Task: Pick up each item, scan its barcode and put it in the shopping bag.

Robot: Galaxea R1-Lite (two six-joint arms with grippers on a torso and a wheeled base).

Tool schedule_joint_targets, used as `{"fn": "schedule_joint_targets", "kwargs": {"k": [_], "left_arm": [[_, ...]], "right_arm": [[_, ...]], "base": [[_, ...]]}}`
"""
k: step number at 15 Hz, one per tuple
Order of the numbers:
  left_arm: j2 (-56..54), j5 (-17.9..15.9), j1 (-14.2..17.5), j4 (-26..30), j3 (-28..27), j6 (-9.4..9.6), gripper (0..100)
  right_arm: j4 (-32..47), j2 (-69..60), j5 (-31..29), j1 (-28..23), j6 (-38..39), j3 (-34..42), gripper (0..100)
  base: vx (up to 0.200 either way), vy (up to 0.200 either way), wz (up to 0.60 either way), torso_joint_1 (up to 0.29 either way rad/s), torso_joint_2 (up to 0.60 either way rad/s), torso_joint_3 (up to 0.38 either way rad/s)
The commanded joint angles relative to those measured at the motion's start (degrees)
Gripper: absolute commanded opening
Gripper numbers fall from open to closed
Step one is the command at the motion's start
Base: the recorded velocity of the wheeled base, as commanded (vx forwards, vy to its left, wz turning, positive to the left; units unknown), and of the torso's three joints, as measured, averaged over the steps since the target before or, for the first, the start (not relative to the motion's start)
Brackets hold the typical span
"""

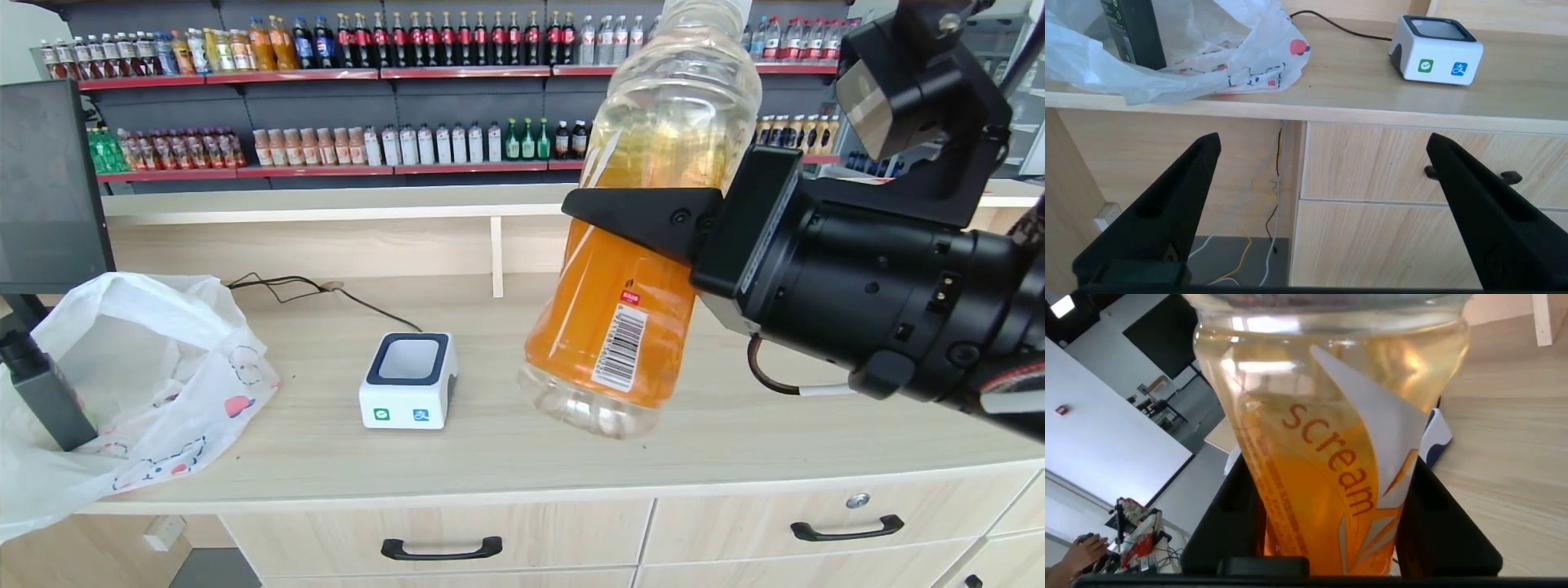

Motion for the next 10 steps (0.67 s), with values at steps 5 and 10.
{"fn": "schedule_joint_targets", "kwargs": {"k": [5,10], "left_arm": [[-0.02,0.00,0.00,-0.01,0.00,-0.01,100],[-0.02,0.00,0.00,-0.01,0.00,-0.01,100]], "right_arm": [[-0.08,-0.61,-0.30,0.01,-0.33,0.29,0],[-0.34,-2.64,-0.30,-0.16,-5.34,2.39,0]], "base": [[0.000,0.000,0.00,0.000,0.00,0.000],[0.000,0.000,0.00,0.000,0.00,0.000]]}}
